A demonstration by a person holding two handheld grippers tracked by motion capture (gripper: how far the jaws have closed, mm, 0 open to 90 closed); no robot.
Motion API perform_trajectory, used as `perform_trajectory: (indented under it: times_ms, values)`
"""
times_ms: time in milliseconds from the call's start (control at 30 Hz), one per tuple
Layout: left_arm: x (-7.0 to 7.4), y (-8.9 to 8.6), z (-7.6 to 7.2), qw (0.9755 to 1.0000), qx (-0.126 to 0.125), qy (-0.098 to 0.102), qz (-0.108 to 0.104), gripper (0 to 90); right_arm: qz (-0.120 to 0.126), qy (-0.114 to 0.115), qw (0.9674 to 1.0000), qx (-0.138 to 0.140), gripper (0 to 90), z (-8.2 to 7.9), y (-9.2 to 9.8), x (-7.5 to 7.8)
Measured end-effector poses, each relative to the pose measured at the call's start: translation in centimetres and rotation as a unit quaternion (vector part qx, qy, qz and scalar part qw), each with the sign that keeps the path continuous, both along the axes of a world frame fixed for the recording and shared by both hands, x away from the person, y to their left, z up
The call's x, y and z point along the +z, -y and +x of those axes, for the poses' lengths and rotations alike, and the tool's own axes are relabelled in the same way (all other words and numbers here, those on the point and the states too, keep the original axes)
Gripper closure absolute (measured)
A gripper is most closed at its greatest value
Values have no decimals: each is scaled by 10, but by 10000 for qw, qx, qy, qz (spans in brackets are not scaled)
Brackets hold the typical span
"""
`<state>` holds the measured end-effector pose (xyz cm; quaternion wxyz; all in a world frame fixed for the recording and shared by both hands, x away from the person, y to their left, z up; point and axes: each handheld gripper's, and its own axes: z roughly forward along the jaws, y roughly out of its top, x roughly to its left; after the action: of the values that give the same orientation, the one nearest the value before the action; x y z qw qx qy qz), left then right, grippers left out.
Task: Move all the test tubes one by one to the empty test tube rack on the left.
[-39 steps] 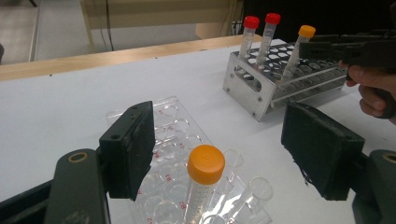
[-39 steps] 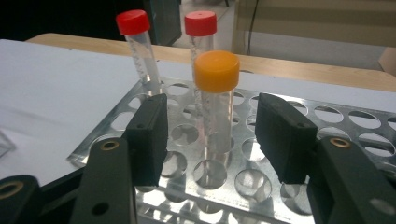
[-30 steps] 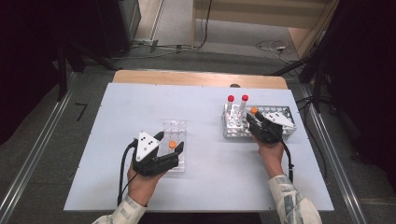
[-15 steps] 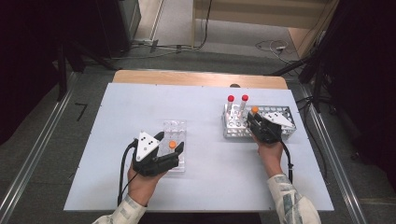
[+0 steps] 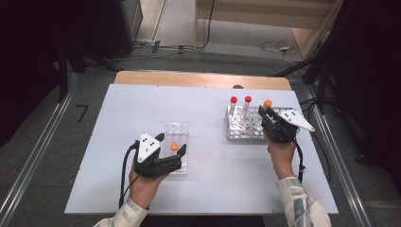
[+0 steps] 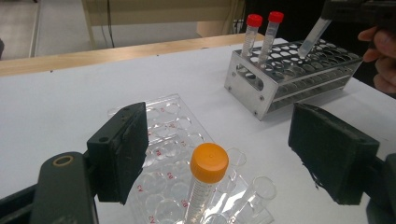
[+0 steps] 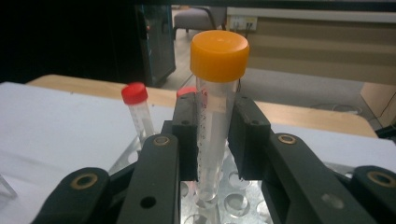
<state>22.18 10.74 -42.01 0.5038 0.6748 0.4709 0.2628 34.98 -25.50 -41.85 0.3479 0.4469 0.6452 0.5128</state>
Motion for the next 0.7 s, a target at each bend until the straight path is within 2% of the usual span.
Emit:
perform_trajectory:
  times_ms: [167, 400, 533, 700]
  values:
    - [1, -1, -1, 10000, 6, 11, -10, 205, 43, 114, 9999, 99, 711, -10, 3, 13]
    - [6, 0, -4, 9999, -67, 56, -82, 215, -63, 50, 9994, 343, 711, -26, 3, 17]
    - [9, 3, -6, 9998, -158, 93, -96, 228, -112, 2, 9982, 582, 711, -37, -1, 20]
    - [13, 5, -10, 9993, -306, 152, -155, 269, -100, -155, 9949, 990, 711, -51, -11, 21]
